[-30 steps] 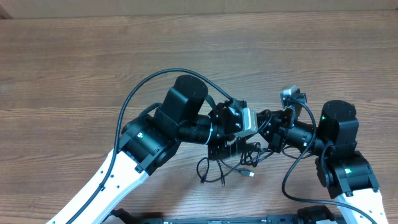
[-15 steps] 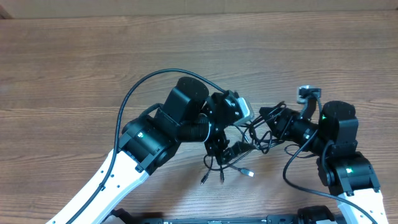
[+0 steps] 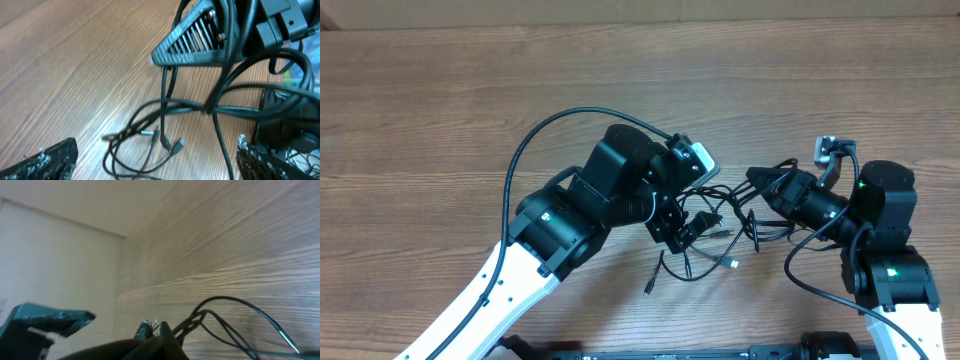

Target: Untangle cables

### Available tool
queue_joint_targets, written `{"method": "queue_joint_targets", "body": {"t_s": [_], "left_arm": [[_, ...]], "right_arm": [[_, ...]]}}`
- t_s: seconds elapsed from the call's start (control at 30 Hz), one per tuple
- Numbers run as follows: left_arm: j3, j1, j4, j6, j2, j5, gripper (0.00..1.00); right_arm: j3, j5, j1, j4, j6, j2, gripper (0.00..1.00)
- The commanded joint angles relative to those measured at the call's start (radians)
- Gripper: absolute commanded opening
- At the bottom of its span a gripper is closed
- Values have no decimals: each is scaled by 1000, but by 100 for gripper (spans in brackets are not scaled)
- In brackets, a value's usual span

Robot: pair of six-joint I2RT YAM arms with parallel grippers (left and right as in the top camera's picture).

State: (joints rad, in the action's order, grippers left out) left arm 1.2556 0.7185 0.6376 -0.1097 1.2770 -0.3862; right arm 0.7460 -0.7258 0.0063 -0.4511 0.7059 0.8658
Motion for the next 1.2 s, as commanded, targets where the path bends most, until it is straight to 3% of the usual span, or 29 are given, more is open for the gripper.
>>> {"method": "queue_joint_targets", "body": {"t_s": [0.0, 0.23, 0.47, 0.73, 1.17], "left_arm": [[16, 2, -29, 9, 5, -72, 100], [16, 2, -62, -85, 5, -263, 100], [16, 2, 2, -179, 5, -291, 100], [16, 2, -49, -175, 5, -296, 100], [16, 2, -101, -181, 6, -418, 98]], "right_arm": [[7, -102, -5, 35, -25, -13, 4], [7, -130, -5, 53, -34, -13, 4], [7, -150, -5, 58, -35, -13, 4], [7, -291, -5, 135, -136, -13, 4], [7, -324, -5, 159, -136, -13, 4]]}}
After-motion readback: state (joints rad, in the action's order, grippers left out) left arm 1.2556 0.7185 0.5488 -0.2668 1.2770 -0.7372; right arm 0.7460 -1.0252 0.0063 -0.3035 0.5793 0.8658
